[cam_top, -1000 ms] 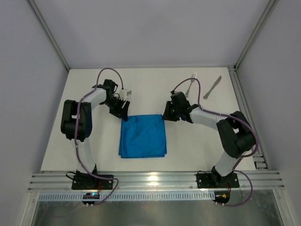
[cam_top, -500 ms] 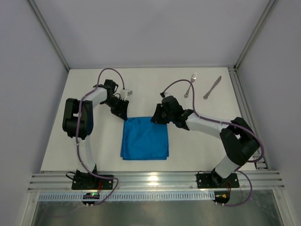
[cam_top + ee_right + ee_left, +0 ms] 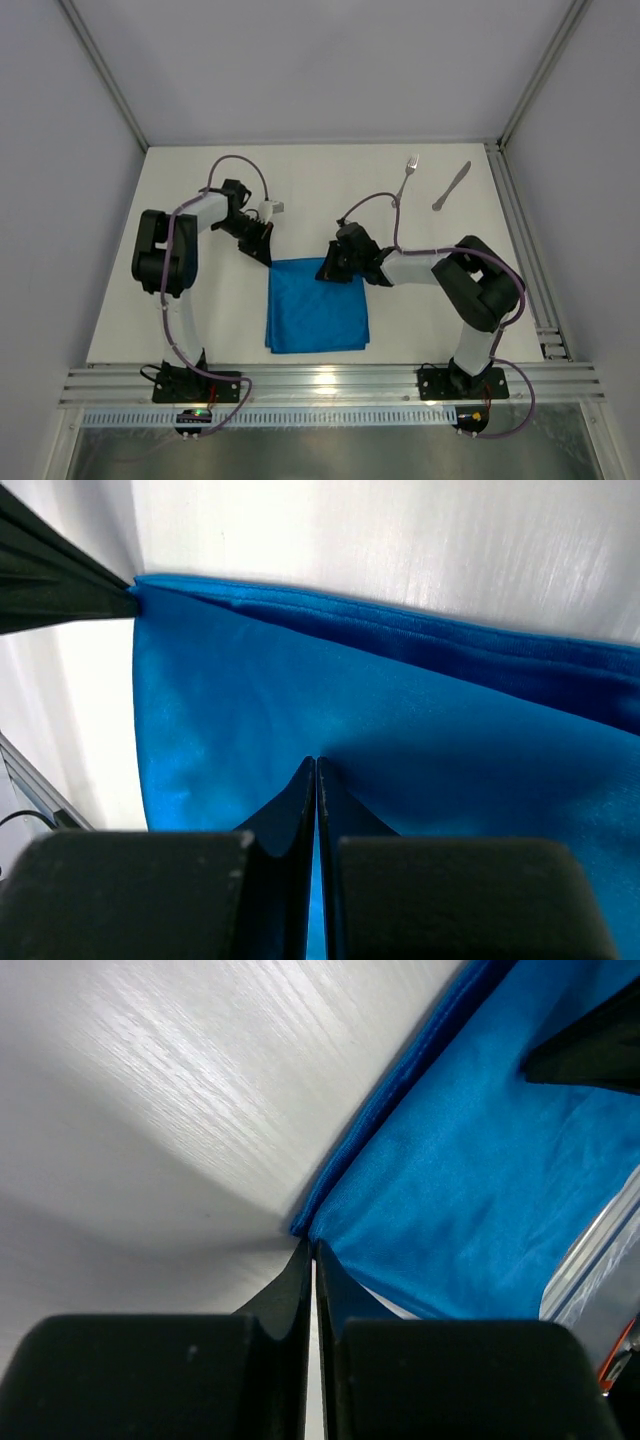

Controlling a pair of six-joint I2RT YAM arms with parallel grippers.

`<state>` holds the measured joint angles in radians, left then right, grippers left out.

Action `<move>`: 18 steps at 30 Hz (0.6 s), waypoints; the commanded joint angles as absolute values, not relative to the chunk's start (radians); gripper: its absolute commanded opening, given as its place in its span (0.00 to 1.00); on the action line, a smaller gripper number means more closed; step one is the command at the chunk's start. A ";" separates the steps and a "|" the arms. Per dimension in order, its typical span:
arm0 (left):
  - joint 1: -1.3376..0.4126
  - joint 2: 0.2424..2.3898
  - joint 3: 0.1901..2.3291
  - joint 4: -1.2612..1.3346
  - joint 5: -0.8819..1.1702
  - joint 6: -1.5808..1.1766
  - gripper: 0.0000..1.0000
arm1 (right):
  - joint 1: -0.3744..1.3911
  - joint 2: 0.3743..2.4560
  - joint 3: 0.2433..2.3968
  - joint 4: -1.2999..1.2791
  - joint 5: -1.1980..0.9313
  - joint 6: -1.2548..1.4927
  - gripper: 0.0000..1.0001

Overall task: Fold the napkin into a case and place the utensils inside
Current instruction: Smooth out the lower triangle-folded napkin at the center of the board.

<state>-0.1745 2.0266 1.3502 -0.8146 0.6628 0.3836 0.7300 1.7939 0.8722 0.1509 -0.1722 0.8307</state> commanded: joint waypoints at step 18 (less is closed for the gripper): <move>-0.202 1.747 1.197 -0.818 0.770 0.587 0.00 | 0.736 1.795 0.776 0.290 -0.117 0.983 0.04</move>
